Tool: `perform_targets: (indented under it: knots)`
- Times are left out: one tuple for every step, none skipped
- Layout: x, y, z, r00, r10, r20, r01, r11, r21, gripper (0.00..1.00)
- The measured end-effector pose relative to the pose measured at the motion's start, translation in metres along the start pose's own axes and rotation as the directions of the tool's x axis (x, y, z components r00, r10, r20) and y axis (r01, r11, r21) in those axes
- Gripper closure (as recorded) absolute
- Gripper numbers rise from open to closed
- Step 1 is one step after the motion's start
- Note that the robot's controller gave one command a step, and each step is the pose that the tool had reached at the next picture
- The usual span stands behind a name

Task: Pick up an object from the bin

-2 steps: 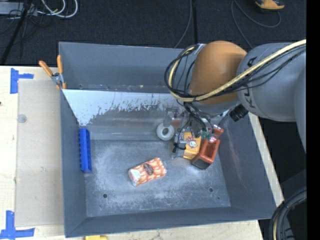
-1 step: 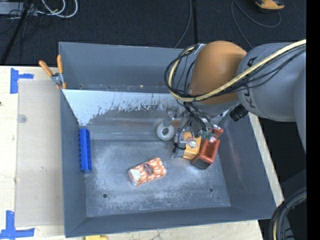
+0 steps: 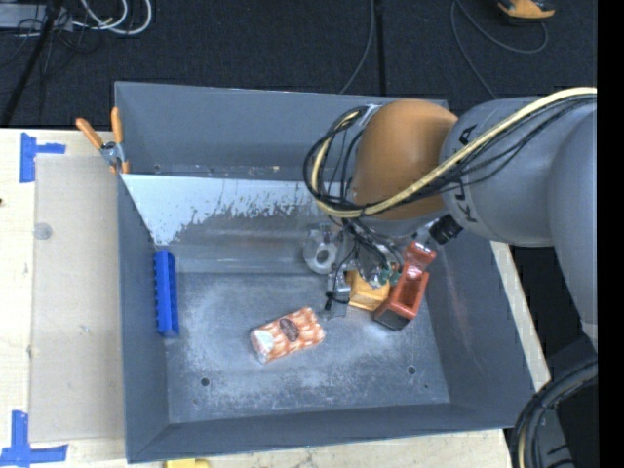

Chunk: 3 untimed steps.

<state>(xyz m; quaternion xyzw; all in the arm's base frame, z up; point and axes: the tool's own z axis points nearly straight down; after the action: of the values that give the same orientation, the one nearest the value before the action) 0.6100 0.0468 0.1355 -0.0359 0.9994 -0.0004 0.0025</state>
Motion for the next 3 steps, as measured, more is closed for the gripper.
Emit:
perform_targets:
  knots:
    - [0.035, 0.027, 0.048, 0.983, -0.182, -0.004, 0.182, 0.983, -0.003, 0.0]
    - [0.06, 0.025, 0.06, 0.906, -0.424, -0.002, 0.424, 0.906, -0.002, 1.0]
    - [0.06, 0.025, 0.06, 0.906, -0.424, -0.002, 0.424, 0.906, -0.002, 1.0]
